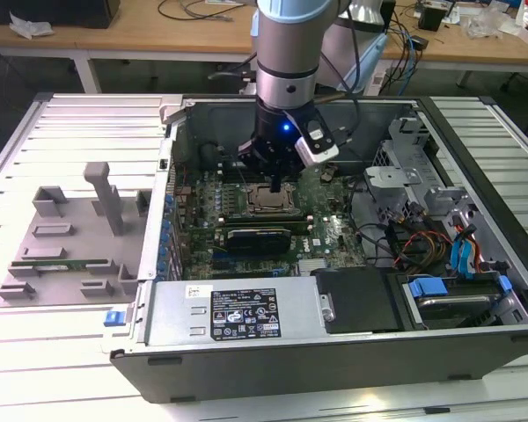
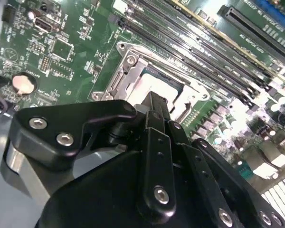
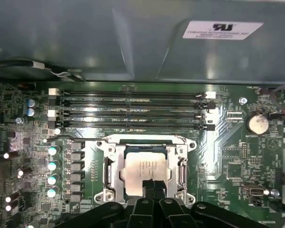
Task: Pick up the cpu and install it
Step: 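Close the cpu cover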
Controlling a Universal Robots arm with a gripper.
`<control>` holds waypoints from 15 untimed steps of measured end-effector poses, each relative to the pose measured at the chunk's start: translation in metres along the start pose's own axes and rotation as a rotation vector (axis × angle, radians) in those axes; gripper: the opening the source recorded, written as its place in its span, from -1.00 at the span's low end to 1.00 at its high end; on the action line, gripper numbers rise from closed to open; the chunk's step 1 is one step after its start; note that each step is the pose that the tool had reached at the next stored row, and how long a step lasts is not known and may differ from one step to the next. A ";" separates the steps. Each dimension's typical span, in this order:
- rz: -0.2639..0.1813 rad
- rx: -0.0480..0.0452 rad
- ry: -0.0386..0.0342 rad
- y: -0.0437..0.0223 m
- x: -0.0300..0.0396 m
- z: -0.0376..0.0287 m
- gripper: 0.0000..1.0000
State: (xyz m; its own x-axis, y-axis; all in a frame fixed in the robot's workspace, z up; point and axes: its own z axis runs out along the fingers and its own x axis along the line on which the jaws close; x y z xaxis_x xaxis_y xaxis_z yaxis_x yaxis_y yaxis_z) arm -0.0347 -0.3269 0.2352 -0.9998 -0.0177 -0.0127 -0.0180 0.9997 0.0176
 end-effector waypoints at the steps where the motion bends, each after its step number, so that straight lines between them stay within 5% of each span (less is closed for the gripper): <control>1: 0.000 -0.0001 0.0000 0.0001 0.0000 -0.0025 -0.79; 15: 0.000 -0.0033 -0.0042 0.0002 0.0054 -0.0075 -0.79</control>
State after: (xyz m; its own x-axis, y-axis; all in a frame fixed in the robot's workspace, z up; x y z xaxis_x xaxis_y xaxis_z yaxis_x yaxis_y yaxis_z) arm -0.0401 -0.3269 0.2426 -0.9997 -0.0178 -0.0168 -0.0181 0.9996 0.0210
